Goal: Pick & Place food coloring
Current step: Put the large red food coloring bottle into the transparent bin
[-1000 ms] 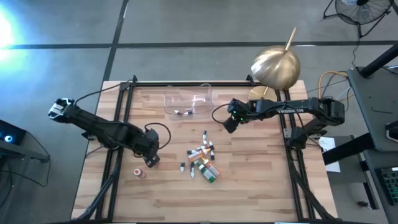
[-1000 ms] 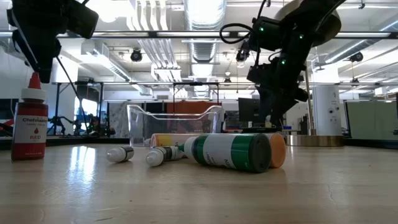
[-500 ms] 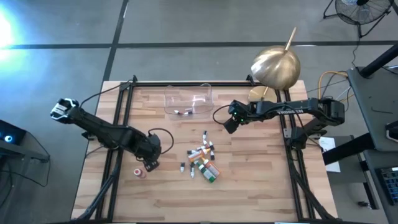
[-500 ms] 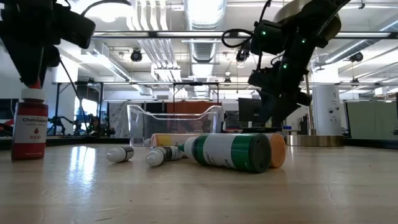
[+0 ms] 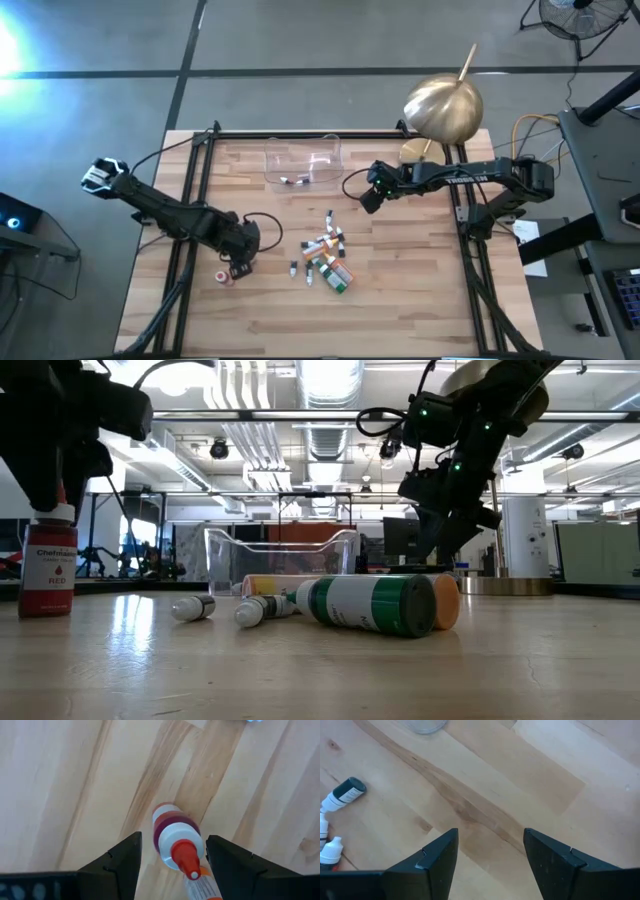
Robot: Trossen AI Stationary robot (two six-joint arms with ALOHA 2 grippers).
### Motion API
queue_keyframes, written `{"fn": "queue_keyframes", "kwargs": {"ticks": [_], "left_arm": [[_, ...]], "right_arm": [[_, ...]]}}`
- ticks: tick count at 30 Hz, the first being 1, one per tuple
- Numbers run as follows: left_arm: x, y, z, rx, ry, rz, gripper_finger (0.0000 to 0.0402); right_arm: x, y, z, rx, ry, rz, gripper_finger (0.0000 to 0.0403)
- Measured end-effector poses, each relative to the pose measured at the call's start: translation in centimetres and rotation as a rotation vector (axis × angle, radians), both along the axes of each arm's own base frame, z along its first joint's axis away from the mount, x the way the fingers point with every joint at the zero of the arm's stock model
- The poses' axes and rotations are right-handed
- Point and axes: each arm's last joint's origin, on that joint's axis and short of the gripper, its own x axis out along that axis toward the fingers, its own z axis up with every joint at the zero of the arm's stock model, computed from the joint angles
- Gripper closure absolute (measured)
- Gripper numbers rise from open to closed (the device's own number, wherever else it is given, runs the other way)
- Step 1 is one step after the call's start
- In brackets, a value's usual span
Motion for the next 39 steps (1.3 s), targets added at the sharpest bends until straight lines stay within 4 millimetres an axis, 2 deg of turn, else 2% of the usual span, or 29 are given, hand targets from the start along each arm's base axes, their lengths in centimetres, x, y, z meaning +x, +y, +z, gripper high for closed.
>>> {"fn": "queue_keyframes", "kwargs": {"ticks": [7,17,22,25,27,29,32,34,36,39], "left_arm": [[0.0,0.0,0.0,-0.003,0.004,-0.017,0.022],[0.0,0.0,0.0,-0.007,0.006,-0.014,0.0309],[0.1,0.3,0.0,0.0,0.004,0.016,0.0313],[0.2,1.3,0.9,0.036,0.028,0.064,0.0313],[0.6,2.2,2.6,0.065,0.001,0.082,0.0313],[1.0,3.6,5.3,0.1,-0.047,0.097,0.0313],[1.4,6.5,9.7,0.165,-0.138,0.146,0.0313],[1.4,8.9,11.7,0.209,-0.154,0.193,0.0313],[1.7,11.5,12.7,0.244,-0.153,0.239,0.0313],[2.5,15.1,12.8,0.287,-0.106,0.265,0.0313]], "right_arm": [[0.0,-0.1,0.0,-0.021,0.005,-0.014,0.0184],[0.0,-0.1,0.0,-0.042,0.007,-0.028,0.0184],[0.0,-0.1,0.0,-0.044,0.006,-0.029,0.0184],[0.0,-0.1,0.0,-0.044,0.006,-0.029,0.0184],[0.0,-0.1,0.0,-0.044,0.005,-0.029,0.0184],[0.0,-0.1,0.0,-0.044,0.005,-0.029,0.0184],[0.0,-0.1,0.0,-0.042,0.005,-0.028,0.0184],[0.0,-0.1,0.0,-0.042,0.004,-0.027,0.0184],[0.0,-0.1,0.0,-0.042,0.004,-0.028,0.0184],[0.0,-0.1,0.1,-0.042,0.004,-0.028,0.0184]]}}
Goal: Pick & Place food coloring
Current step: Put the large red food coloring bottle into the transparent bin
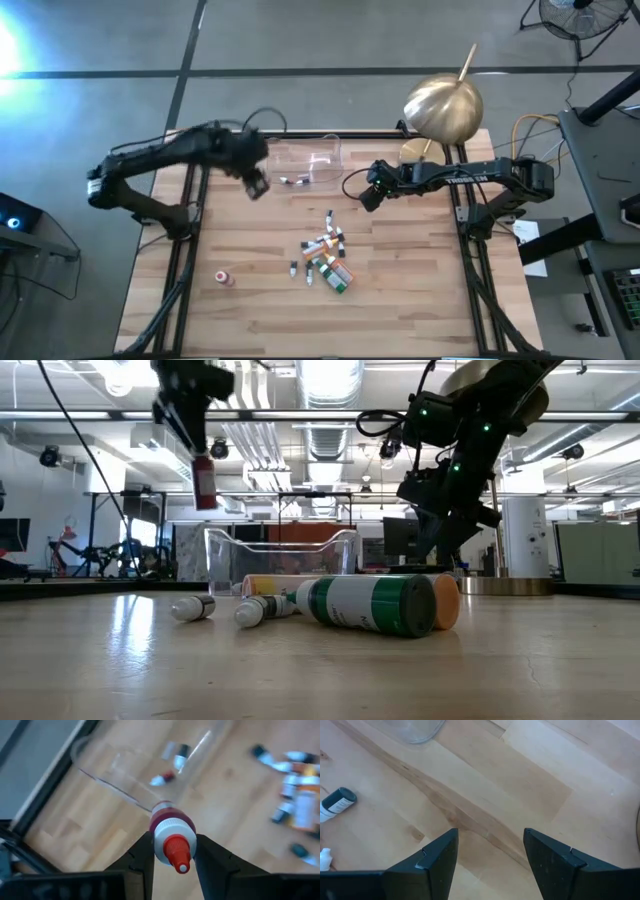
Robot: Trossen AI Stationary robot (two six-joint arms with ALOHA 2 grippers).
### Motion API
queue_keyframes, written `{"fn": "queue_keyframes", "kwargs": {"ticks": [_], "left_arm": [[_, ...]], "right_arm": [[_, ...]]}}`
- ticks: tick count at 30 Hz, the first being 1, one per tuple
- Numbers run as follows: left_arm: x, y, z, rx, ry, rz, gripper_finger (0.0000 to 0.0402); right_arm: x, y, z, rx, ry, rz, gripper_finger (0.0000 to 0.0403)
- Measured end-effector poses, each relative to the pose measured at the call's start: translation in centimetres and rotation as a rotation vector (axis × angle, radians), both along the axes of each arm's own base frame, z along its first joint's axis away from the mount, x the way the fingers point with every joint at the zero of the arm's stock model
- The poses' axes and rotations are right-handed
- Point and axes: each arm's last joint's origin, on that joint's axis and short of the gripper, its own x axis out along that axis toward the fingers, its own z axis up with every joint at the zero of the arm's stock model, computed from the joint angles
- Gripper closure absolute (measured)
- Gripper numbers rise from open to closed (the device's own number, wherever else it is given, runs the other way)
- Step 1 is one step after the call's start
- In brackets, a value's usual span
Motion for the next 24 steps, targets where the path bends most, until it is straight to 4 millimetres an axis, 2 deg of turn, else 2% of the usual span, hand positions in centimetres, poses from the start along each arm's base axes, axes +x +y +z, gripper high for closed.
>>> {"fn": "queue_keyframes", "kwargs": {"ticks": [6,11,17,24], "left_arm": [[2.1,6.9,-0.7,0.054,0.009,0.075,0.0313],[3.7,11.1,-3.8,-0.047,0.05,0.071,0.0313],[5.8,13.5,-7.9,-0.061,0.142,0.035,0.0313],[7.1,14.8,-10.7,-0.071,0.176,0.009,0.0313]], "right_arm": [[0.0,0.0,0.0,0.006,-0.006,-0.015,0.0184],[0.0,0.0,0.0,0.009,-0.01,-0.025,0.0184],[0.0,0.0,0.0,0.022,-0.025,-0.063,0.0184],[0.0,0.0,0.0,0.033,-0.036,-0.091,0.0184]]}}
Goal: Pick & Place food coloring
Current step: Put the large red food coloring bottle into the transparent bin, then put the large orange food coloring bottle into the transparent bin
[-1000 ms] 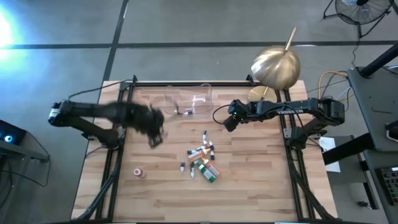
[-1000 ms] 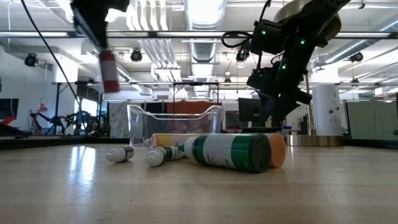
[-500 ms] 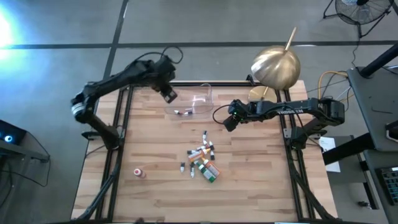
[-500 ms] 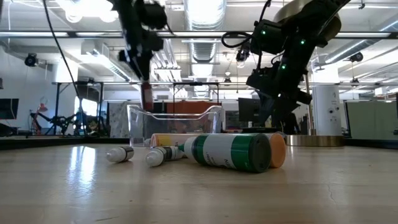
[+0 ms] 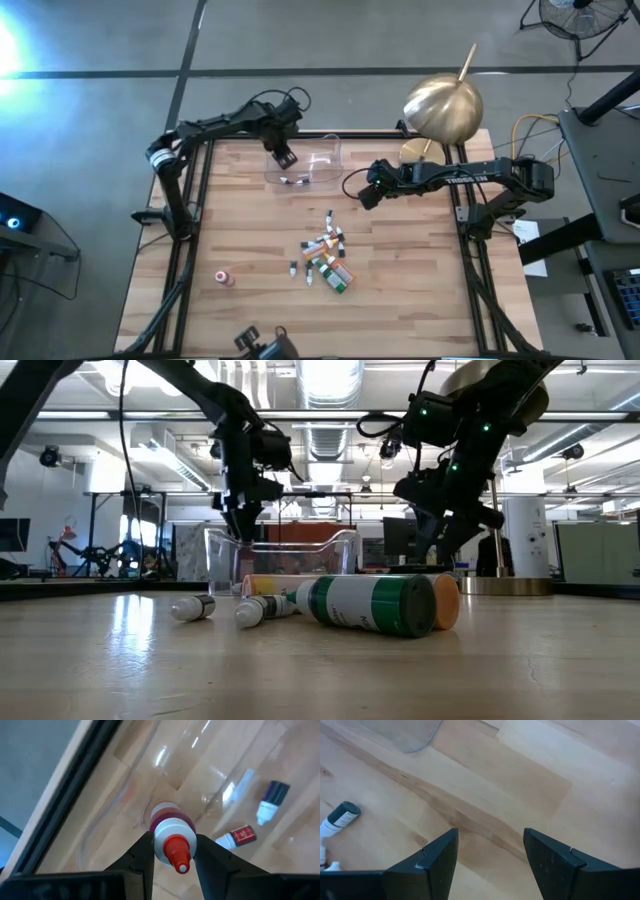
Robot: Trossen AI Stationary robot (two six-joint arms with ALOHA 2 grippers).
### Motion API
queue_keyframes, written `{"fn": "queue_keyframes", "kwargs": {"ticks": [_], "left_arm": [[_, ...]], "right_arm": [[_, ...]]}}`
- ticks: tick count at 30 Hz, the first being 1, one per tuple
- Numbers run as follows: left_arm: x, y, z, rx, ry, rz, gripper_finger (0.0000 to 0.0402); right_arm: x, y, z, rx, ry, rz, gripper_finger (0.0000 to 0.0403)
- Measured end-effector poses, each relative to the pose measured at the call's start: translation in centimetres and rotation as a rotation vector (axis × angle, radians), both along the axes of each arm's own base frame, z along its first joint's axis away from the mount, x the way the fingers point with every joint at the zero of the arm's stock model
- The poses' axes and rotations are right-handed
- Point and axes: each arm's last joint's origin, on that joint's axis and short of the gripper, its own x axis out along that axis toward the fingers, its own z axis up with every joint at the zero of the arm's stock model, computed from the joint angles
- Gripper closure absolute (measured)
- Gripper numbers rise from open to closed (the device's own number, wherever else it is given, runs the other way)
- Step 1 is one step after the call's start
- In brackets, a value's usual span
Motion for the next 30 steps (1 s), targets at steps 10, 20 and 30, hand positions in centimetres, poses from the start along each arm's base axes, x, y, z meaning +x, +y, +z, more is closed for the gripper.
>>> {"fn": "queue_keyframes", "kwargs": {"ticks": [10,20,30], "left_arm": [[-0.4,0.1,0.1,-0.011,0.013,-0.009,0.0297],[-0.8,-0.3,0.9,-0.005,0.007,-0.009,0.0263],[-2.7,-1.2,4.7,0.177,0.017,-0.001,0.0218]], "right_arm": [[0.0,0.0,0.0,0.007,-0.007,-0.017,0.0184],[0.0,0.0,0.0,0.005,-0.012,-0.018,0.0184],[0.1,0.0,0.0,0.004,-0.013,-0.015,0.0184]]}}
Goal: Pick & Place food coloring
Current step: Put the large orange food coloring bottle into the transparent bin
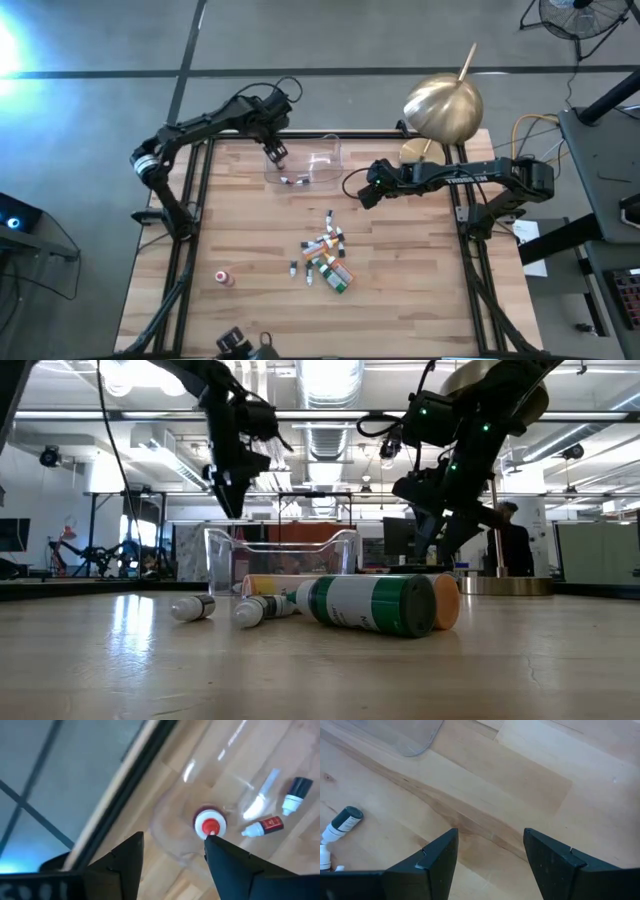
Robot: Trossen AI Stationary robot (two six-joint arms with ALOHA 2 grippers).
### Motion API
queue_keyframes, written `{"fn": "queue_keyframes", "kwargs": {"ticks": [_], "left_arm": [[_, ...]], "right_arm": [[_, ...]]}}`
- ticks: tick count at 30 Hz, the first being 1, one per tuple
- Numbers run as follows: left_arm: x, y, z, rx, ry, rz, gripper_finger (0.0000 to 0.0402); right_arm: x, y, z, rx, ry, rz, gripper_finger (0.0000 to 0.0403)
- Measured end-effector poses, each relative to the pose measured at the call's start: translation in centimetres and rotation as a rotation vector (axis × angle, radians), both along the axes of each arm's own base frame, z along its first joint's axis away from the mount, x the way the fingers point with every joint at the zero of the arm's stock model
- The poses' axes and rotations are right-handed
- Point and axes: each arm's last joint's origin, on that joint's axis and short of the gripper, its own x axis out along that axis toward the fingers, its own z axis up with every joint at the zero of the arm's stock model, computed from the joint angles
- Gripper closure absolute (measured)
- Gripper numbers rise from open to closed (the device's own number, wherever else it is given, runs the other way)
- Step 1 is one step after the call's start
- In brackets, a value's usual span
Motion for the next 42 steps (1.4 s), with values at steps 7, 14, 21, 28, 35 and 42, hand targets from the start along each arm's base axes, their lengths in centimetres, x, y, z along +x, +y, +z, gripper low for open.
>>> {"fn": "queue_keyframes", "kwargs": {"ticks": [7,14,21,28,35,42], "left_arm": [[-3.5,-3.9,5.2,-0.033,-0.146,-0.059,0.0216],[-7.0,-9.7,6.7,-0.224,-0.207,-0.106,0.0216],[-8.4,-16.4,3.4,-0.389,-0.101,-0.255,0.0216],[-9.6,-22.9,-0.3,-0.484,0.02,-0.423,0.0216],[-9.7,-27.6,-1.0,-0.547,-0.009,-0.429,0.0216],[-10.6,-31.5,-1.5,-0.57,0.01,-0.518,0.0216]], "right_arm": [[0.0,0.0,0.0,-0.005,0.0,0.005,0.0184],[0.1,0.0,0.1,-0.012,-0.006,0.014,0.0184],[0.4,-0.1,0.2,-0.033,-0.027,0.04,0.0184],[0.5,-0.1,0.3,-0.038,-0.033,0.051,0.0184],[0.5,-0.1,0.3,-0.038,-0.033,0.052,0.0184],[0.5,-0.1,0.3,-0.038,-0.034,0.052,0.0184]]}}
